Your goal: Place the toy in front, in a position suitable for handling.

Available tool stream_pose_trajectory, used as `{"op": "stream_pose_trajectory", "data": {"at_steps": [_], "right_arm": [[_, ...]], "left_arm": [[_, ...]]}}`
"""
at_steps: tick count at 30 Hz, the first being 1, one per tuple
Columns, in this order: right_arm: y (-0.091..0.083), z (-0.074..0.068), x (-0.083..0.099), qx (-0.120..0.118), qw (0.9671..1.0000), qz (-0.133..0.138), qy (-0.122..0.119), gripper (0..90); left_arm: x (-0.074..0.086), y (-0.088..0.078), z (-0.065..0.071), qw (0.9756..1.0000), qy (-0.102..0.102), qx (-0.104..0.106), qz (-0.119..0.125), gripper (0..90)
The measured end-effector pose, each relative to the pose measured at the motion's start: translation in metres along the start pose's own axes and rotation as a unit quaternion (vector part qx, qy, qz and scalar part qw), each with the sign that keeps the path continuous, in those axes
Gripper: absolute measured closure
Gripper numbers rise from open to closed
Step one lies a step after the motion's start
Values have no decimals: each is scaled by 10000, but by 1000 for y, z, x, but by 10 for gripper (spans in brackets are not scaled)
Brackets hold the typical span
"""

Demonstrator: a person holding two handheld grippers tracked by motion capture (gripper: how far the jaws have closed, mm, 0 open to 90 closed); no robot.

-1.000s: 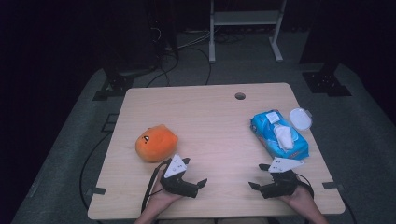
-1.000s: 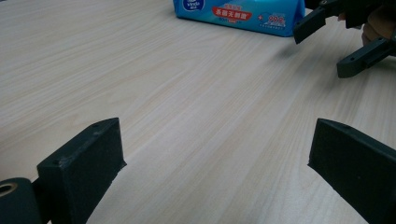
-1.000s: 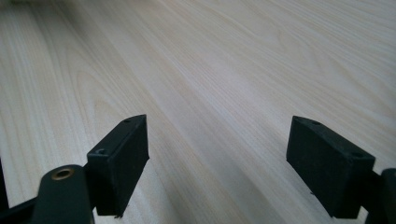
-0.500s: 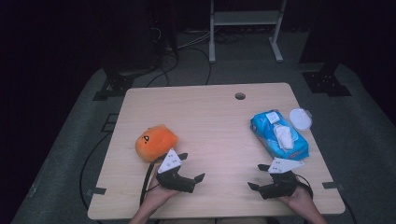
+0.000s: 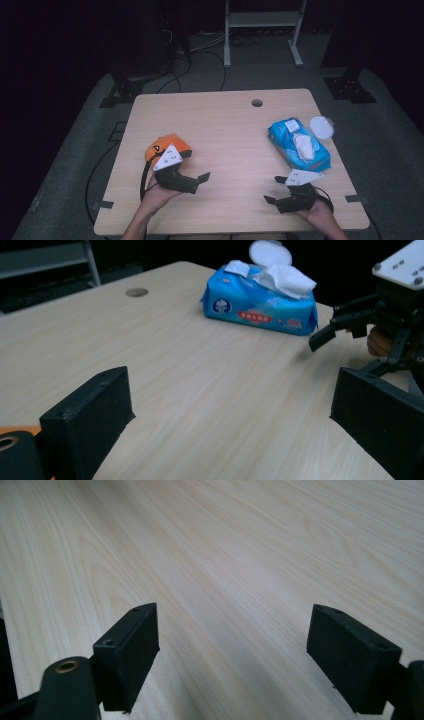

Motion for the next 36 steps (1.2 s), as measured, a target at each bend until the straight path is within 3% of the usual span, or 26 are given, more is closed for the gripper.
{"op": "stream_pose_trajectory", "data": {"at_steps": [3,10,14,18,24,29,31,36], "right_arm": [[0,0,-1,-4,10000,17,11,197],[3,0,-1,-28,10000,-39,-3,197],[3,1,-1,-20,10000,-10,0,197],[3,0,-1,-29,10000,-34,-3,197],[6,-2,0,-82,9999,-98,-60,197],[4,-3,0,-130,9999,-74,-68,197],[4,-2,1,-134,9999,-70,-56,197],[2,-2,0,-125,9999,-65,-86,197]], "left_arm": [[-10,-2,-6,10000,53,25,51,20],[-29,-11,-28,9988,348,-307,137,20],[-30,-23,-39,9983,318,-464,177,20],[-25,-33,-53,9967,310,-733,160,21],[-10,-43,-76,9940,-18,-1096,9,23],[6,-46,-93,9898,-206,-1402,-137,39],[11,-47,-98,9871,-243,-1574,-141,38],[22,-44,-103,9858,-237,-1638,-289,36]]}}
Point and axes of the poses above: each handheld gripper's, and its own axes: y roughly forward along the jaws, x roughly out of its underside, z roughly to its right, the point moved 2 cm from there along y, roughly forward along the jaws, and after that the axes turned 11 degrees about z, right-handed, at the moved point
